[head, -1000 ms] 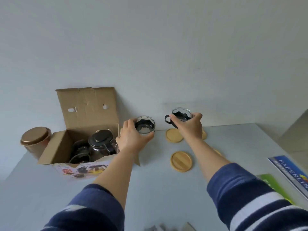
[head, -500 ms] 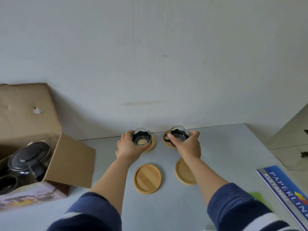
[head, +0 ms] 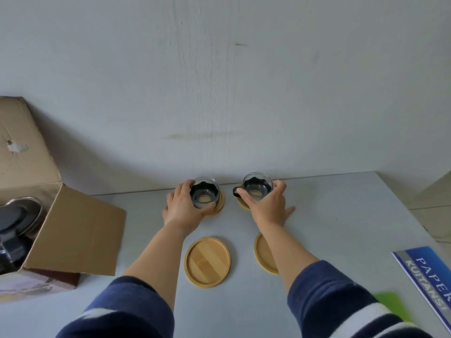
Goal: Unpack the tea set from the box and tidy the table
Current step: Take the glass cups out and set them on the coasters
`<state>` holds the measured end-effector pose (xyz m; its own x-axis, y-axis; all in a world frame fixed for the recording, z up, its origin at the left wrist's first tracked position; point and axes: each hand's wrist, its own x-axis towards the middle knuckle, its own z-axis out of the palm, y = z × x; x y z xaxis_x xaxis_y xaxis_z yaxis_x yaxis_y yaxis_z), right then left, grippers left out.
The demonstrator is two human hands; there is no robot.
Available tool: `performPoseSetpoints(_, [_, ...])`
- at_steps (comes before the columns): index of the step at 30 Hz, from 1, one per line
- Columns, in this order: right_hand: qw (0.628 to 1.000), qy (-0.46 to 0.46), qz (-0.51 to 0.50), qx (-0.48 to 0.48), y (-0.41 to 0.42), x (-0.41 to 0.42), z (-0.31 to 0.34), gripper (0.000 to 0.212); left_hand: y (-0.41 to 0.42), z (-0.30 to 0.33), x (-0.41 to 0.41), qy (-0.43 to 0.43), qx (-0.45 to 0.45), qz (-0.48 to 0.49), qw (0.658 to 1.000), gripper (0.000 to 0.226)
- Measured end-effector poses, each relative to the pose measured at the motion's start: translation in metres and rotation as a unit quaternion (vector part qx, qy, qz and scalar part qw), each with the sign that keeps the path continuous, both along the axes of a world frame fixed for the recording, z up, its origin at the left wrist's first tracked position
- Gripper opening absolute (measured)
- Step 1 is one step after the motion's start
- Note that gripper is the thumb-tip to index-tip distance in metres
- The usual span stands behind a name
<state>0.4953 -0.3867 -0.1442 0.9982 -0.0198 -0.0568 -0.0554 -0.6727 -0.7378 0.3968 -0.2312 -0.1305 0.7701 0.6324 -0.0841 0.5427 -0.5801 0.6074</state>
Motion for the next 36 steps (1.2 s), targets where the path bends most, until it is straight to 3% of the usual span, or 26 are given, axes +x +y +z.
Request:
performPoseSetpoints(3, [0.999, 0.038, 0.018, 0.019, -0.002, 0.0, 0.003, 0.103, 0.001, 0.0, 0.0, 0.015, -0.002, -0.01, 1.0, 0.089])
performPoseSetpoints(6, [0.995, 0.083, 0.034, 0.041, -0.009, 0.003, 0.013, 0.125, 0.003, 0.007, -0.004, 0.038, -0.014, -0.012, 0.999, 0.115])
performPoseSetpoints(8, [0.996, 0.082, 0.04, 0.019, -0.013, 0.001, 0.026, 0.129, 0.008, 0.017, -0.011, 0.042, 0.005, -0.011, 0.999, 0.117])
performPoseSetpoints(15, [0.97, -0.027, 0.172, -0.167, 0.022, -0.041, 0.087, 0.095, 0.053, 0.068, -0.073, 0.043, 0.147, 0.003, 0.988, 0.083])
performPoseSetpoints(24, [0.934, -0.031, 0.318, -0.158, 0.146, -0.166, 0.133, 0.091, 0.156, 0.122, -0.219, 0.095, 0.197, 0.096, 0.971, 0.06])
performPoseSetpoints(29, [0.899, -0.059, 0.388, -0.194, 0.211, -0.223, 0.134, 0.086, 0.198, 0.115, -0.284, 0.188, 0.161, 0.165, 0.955, 0.07])
performPoseSetpoints(36, [0.85, -0.123, 0.483, -0.17, 0.288, -0.27, 0.129, 0.06, 0.221, 0.097, -0.313, 0.243, 0.089, 0.157, 0.953, 0.092])
